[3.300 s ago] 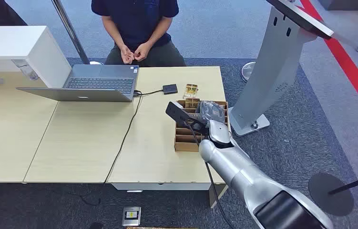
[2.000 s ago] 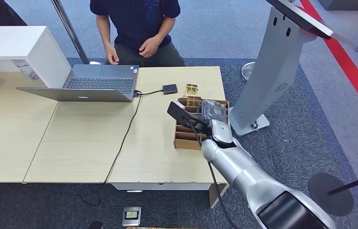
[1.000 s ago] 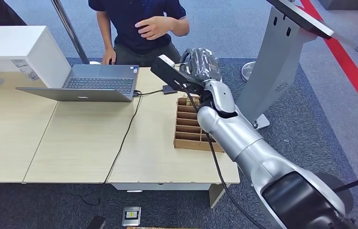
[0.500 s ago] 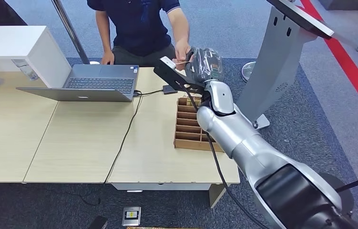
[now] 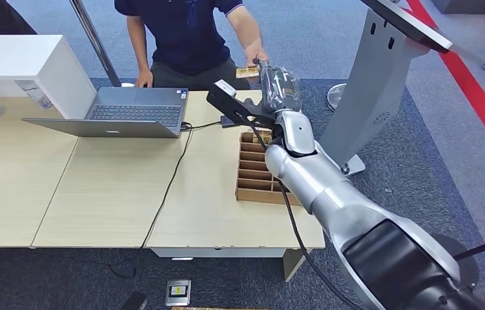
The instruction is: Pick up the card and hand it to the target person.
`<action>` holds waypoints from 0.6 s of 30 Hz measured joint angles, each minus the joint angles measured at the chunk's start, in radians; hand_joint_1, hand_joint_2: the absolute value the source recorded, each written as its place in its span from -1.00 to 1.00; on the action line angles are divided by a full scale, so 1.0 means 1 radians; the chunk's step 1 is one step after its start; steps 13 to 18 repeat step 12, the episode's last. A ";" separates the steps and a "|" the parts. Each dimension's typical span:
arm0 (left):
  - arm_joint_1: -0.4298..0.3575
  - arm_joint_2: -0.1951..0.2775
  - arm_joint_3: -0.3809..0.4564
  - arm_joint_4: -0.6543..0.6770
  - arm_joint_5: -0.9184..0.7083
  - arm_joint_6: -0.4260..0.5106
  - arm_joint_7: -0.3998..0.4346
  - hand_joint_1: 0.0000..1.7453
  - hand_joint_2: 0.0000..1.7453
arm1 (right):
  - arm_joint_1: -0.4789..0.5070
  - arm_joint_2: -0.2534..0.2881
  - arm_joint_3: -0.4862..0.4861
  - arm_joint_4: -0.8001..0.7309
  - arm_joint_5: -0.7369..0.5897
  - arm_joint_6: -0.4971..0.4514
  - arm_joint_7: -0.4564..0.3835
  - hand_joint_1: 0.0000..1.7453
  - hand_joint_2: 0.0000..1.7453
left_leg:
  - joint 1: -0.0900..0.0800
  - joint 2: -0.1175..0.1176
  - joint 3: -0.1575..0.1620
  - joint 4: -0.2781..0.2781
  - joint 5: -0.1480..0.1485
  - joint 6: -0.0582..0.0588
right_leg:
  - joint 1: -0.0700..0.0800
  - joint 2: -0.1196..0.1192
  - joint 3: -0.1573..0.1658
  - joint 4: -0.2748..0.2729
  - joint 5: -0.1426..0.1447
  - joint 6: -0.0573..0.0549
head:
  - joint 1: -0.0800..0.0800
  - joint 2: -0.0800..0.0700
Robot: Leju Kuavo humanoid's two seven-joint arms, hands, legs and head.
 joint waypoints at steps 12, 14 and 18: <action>0.003 0.001 -0.001 0.000 0.005 0.018 0.000 -1.00 -1.00 | -0.007 0.011 -0.023 0.009 -0.239 0.086 -0.184 -1.00 1.00 | 0.000 0.000 0.000 0.000 0.000 0.000 | 0.000 0.000 0.000 0.000 0.000 0.000 | 0.000 0.000; 0.003 0.001 -0.001 0.000 0.005 0.018 0.000 -1.00 -1.00 | -0.007 0.011 -0.023 0.009 -0.239 0.086 -0.184 -1.00 1.00 | 0.000 0.000 0.000 0.000 0.000 0.000 | 0.000 0.000 0.000 0.000 0.000 0.000 | 0.000 0.000; 0.003 0.001 -0.001 0.000 0.005 0.018 0.000 -1.00 -1.00 | -0.007 0.011 -0.023 0.009 -0.239 0.086 -0.184 -1.00 1.00 | 0.000 0.000 0.000 0.000 0.000 0.000 | 0.000 0.000 0.000 0.000 0.000 0.000 | 0.000 0.000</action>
